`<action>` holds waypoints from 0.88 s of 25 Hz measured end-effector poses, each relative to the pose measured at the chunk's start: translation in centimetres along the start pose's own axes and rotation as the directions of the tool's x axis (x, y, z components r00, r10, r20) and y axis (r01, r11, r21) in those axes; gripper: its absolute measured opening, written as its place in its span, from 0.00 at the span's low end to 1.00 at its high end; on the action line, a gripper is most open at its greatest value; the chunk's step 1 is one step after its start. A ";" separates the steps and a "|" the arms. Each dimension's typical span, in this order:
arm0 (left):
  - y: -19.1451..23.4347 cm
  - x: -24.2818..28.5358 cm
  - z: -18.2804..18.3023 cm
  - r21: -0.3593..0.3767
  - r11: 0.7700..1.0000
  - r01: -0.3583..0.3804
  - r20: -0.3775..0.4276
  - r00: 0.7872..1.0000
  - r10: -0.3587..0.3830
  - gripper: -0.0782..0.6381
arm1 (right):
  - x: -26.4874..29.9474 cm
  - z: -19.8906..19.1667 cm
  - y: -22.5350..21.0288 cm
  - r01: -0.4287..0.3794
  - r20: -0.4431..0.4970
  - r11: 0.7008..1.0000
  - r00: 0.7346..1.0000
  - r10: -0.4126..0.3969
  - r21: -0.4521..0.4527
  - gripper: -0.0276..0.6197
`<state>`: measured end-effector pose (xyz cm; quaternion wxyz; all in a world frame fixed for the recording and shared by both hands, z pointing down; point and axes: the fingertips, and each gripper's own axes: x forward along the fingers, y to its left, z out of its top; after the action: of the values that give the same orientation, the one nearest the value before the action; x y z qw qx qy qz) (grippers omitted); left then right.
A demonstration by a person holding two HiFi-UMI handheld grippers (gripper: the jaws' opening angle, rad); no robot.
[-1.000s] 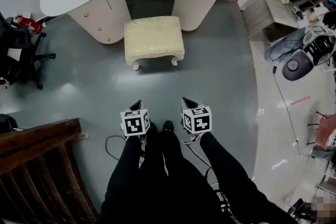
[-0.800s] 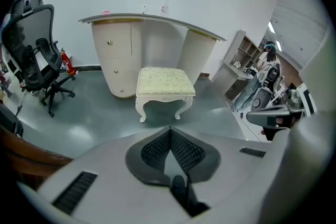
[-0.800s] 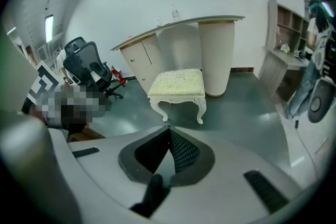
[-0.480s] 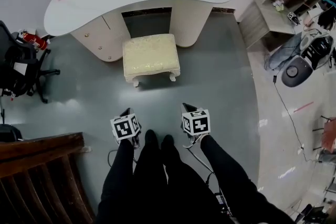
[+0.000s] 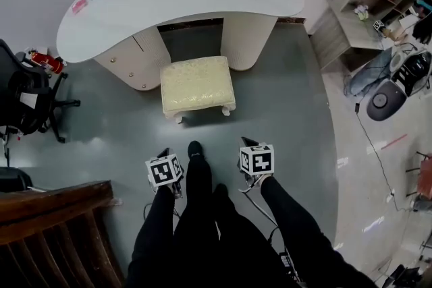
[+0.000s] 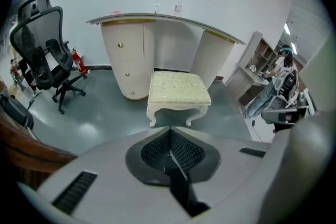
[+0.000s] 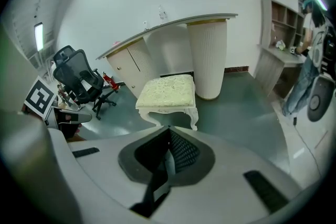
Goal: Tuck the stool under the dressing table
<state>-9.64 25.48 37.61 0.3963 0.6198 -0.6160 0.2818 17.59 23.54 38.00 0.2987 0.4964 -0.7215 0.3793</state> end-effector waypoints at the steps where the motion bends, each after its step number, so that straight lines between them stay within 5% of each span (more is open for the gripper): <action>1: 0.3 0.6 0.3 -0.015 1.000 0.001 -0.002 1.000 -0.001 0.12 | 0.6 0.1 -0.1 0.005 -0.010 1.000 1.000 -0.005 0.004 0.05; 11: 3.6 9.8 3.5 -0.021 0.999 0.025 -0.082 0.996 -0.026 0.12 | 9.2 3.1 0.3 0.008 -0.081 0.998 0.997 -0.004 0.056 0.05; 22: 6.9 21.7 4.2 -0.011 0.999 0.049 -0.192 0.980 -0.050 0.12 | 21.0 3.9 -3.2 0.115 -0.180 0.983 0.980 -0.089 0.142 0.05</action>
<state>-15.26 10.74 54.51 0.4627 0.6037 -0.5599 0.3285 13.44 9.24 53.67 0.3405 0.5195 -0.6352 0.4590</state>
